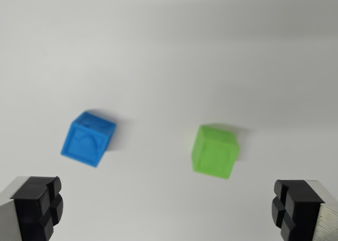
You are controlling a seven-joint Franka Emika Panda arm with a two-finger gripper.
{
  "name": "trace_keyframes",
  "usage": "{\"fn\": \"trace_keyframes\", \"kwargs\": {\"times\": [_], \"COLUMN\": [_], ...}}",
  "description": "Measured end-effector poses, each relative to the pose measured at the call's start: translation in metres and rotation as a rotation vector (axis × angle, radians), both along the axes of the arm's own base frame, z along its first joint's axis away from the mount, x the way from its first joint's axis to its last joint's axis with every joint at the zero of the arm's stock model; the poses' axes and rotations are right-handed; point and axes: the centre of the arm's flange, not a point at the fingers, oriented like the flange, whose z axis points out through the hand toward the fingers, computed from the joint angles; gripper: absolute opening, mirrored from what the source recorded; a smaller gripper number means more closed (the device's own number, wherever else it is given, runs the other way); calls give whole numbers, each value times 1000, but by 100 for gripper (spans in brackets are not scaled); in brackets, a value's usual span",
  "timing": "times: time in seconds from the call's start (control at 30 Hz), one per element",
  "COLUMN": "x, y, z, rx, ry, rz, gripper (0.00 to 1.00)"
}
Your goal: Stack cube
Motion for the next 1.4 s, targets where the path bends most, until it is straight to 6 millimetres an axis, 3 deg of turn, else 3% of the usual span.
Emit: {"fn": "trace_keyframes", "kwargs": {"times": [0.7,1.4], "x": [-2,-19], "y": [0,-8], "z": [-5,-39], "rx": [0,-1], "ry": [3,1], "rz": [-1,-27], "gripper": [100,100]}}
